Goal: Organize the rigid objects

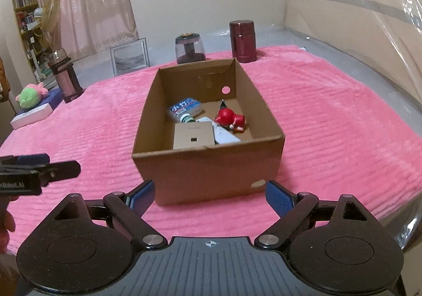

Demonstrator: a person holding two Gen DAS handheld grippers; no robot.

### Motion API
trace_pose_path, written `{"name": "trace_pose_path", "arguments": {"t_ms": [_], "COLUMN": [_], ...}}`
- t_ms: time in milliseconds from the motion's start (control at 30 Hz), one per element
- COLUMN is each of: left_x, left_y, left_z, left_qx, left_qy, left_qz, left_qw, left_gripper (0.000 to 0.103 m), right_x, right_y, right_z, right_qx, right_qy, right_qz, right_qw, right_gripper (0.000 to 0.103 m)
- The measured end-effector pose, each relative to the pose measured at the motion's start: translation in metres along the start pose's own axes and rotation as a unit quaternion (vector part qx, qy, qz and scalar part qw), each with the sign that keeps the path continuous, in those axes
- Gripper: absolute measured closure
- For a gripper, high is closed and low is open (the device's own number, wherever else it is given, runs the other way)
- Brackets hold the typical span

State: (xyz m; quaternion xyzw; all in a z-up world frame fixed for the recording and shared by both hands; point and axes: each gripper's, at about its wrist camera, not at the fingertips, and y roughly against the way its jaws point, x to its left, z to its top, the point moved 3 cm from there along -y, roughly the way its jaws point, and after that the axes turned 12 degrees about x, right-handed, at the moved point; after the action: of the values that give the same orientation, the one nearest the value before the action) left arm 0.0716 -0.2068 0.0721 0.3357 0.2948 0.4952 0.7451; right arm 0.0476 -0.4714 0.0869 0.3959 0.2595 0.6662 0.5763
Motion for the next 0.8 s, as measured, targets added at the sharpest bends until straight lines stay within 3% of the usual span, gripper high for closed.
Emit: {"name": "trace_pose_path", "arguments": {"t_ms": [800], "left_x": [-0.017], "left_y": [0.004], "left_z": [-0.044], "left_qx": [0.000], "left_qy": [0.018], "left_qz": [0.029], "left_qw": [0.9994], "left_gripper": [0.001], "right_x": [0.005], "right_y": [-0.001], "right_z": [-0.019], "right_qx": [0.011], "right_qy": [-0.006], "right_qz": [-0.009], "right_qw": [1.000], "right_gripper": [0.015]}}
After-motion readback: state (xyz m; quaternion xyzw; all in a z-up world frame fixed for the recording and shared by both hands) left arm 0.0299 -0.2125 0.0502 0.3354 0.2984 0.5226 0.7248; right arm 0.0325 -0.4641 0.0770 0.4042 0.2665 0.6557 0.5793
